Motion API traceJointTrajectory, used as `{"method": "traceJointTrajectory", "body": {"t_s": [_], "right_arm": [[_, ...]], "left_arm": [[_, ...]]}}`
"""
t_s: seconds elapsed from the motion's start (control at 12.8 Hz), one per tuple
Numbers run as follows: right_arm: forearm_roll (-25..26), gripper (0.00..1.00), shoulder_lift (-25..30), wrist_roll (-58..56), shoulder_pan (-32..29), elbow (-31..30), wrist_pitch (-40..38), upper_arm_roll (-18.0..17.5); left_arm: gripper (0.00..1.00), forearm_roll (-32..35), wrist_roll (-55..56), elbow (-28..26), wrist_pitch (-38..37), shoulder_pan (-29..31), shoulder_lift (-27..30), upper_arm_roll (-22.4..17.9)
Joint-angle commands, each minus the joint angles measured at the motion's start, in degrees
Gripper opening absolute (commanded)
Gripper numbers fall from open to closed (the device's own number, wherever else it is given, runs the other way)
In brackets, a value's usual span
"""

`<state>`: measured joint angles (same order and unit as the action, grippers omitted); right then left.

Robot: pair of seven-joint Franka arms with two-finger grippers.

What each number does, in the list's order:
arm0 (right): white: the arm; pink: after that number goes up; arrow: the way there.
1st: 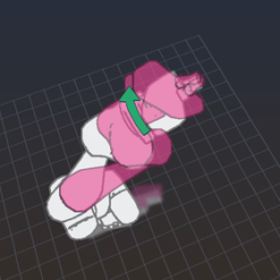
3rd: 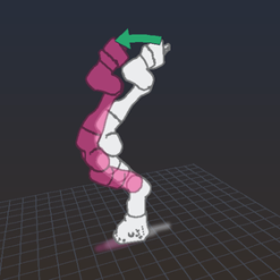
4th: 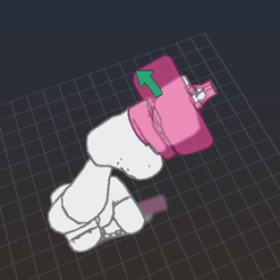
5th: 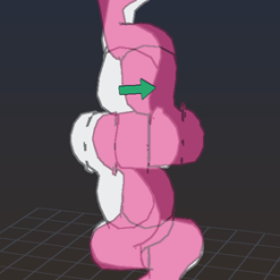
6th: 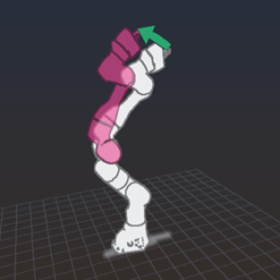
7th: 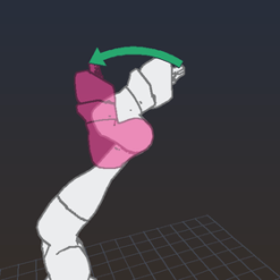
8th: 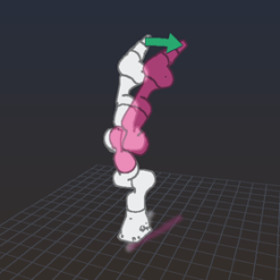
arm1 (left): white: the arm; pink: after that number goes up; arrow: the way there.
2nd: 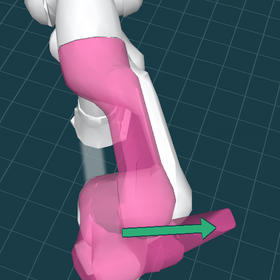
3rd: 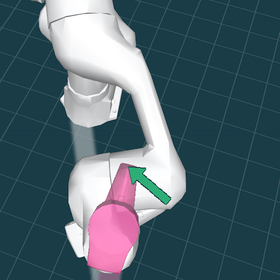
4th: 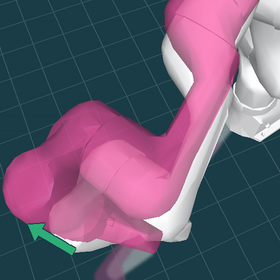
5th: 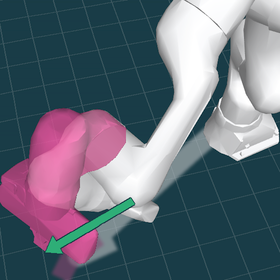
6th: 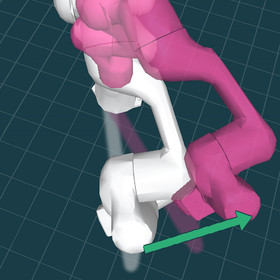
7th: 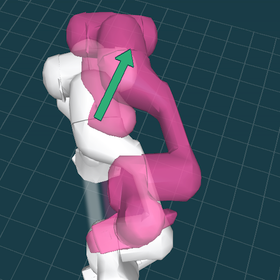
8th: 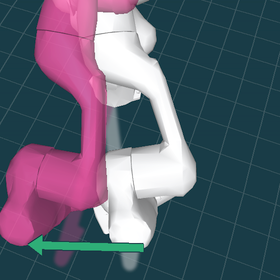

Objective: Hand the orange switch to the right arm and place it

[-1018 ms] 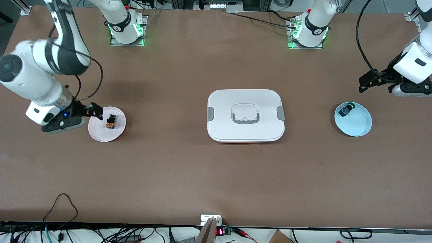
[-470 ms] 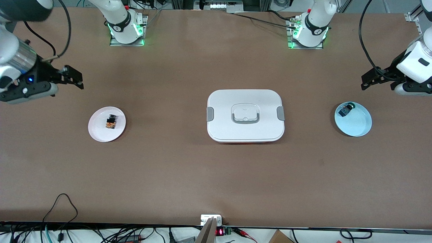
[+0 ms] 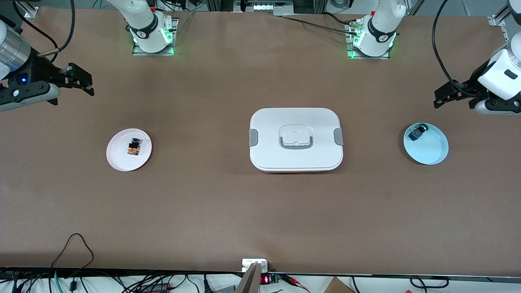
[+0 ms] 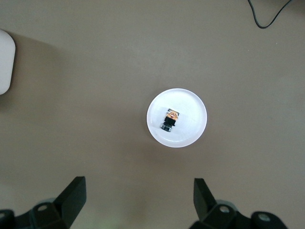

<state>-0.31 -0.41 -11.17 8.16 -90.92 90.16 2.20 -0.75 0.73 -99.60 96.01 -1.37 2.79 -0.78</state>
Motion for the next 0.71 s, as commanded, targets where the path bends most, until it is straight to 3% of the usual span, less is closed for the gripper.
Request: {"method": "traceJointTrajectory", "body": {"t_s": [0.0,0.24,0.63], "right_arm": [[0.75,1.00,-0.64,0.97,0.10,1.62,-0.33,0.09],[3.56,1.00,-1.43,1.06,0.54,1.80,-0.33,-0.09],[2.86,1.00,-1.43,2.73,0.45,1.80,-0.24,0.00]], "left_arm": [[1.00,-1.09,-1.52,1.95,-1.35,0.40,-1.29,0.16],[1.00,-0.74,-1.09,2.13,-1.70,0.40,-1.38,0.16],[1.00,-0.48,-0.82,2.39,-2.05,0.31,-1.38,0.43]]}}
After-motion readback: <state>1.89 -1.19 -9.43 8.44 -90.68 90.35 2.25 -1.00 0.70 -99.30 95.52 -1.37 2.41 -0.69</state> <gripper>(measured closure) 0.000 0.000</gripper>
